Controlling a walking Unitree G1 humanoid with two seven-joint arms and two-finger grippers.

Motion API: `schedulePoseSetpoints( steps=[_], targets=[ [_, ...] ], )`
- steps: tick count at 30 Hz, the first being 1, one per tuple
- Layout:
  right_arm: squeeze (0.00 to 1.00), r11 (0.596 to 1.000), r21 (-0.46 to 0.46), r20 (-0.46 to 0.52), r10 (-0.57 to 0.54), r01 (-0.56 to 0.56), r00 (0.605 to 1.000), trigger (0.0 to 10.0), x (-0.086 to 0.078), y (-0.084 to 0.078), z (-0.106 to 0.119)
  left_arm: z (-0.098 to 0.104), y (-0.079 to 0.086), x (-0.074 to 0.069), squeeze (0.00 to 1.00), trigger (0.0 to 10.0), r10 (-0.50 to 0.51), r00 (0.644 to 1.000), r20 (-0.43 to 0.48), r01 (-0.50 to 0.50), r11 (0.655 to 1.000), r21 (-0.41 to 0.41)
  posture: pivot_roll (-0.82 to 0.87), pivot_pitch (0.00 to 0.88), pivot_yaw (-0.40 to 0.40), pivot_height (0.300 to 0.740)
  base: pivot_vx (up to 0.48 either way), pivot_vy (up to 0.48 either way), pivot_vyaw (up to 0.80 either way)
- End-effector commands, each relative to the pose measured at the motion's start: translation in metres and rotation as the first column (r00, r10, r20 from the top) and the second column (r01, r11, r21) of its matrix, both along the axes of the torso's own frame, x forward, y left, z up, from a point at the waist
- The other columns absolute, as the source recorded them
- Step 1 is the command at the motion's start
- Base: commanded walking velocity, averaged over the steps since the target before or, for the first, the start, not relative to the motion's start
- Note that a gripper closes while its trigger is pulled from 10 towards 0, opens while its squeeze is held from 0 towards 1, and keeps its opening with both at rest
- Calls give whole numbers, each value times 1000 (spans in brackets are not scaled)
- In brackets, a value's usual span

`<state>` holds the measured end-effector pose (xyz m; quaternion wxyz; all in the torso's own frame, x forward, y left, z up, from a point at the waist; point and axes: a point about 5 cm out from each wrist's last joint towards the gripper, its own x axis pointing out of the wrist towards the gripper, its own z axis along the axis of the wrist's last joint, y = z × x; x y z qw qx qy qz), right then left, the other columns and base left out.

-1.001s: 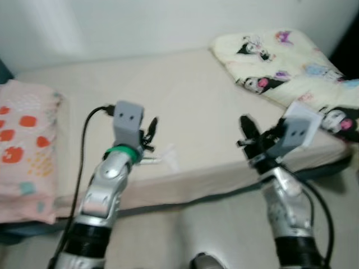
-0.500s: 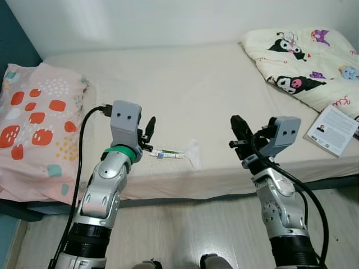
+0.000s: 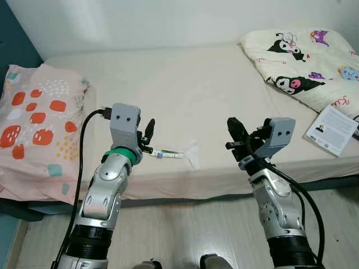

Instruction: Clean up the room

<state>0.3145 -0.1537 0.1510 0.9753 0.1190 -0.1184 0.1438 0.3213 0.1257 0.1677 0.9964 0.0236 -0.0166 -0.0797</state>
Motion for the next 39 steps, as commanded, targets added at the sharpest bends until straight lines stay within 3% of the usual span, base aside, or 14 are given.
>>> schedulePoseSetpoints(
  steps=[1,25,39],
  targets=[
    [0,1000,-7,-28,-12,11,1000,10000,-2,-2,-8,-11,4,-1,0,10000,15,999,-46,-15,1000,5,-110,41,85,677,0,0,0],
    [0,1000,-7,-24,-1,1,1000,10000,-2,-1,-7,-13,4,-3,0,10000,21,998,-51,-21,1000,7,-105,47,83,587,0,0,0],
    [0,997,-15,-24,77,-77,997,10000,5,10,-5,-14,13,-10,0,10000,58,997,-54,-57,998,26,-63,67,74,527,0,0,0]
  ],
)
